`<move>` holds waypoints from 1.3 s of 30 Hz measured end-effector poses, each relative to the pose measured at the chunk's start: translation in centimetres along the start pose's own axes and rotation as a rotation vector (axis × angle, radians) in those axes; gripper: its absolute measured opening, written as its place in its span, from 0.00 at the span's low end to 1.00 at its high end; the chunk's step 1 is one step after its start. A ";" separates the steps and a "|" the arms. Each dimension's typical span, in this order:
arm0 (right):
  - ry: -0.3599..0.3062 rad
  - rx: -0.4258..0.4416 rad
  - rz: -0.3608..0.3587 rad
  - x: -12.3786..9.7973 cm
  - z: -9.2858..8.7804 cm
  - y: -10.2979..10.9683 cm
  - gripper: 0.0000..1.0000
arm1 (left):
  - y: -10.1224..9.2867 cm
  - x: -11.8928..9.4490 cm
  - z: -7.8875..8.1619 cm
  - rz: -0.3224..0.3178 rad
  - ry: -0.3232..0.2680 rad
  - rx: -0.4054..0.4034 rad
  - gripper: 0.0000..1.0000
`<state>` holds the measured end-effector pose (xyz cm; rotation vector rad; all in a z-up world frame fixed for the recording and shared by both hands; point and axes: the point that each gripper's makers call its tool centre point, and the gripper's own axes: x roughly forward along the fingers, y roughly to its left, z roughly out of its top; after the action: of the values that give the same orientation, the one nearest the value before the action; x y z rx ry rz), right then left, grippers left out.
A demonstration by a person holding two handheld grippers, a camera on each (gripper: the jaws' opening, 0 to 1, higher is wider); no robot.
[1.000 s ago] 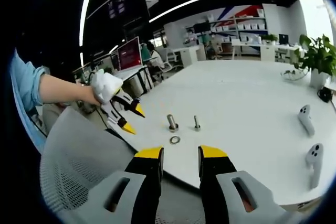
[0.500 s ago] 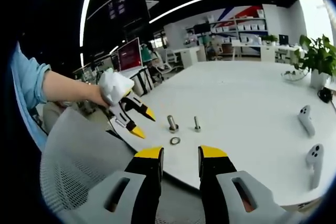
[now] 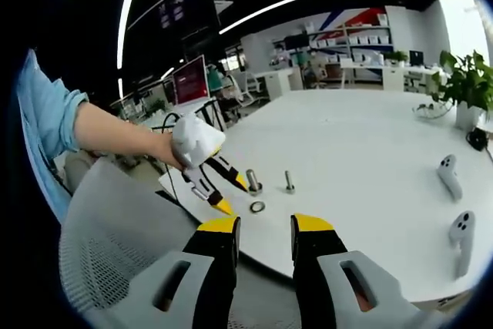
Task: Place the washer onto the threaded stud by aligning its center hole with the stud, sliding it down to the base, and recovering from edge contact or off-axis alignment until the washer reaches the visible bottom stop.
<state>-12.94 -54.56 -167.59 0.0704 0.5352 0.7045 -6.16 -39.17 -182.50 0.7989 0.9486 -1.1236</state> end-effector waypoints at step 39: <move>0.003 -0.001 -0.002 0.2 0.0 -0.1 0.28 | 1.2 3.1 0.5 -0.026 0.070 -0.058 0.29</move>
<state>-12.79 -54.52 -167.68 0.0683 0.5375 0.7024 -4.47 -40.45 -185.11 0.7849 1.0480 -1.0911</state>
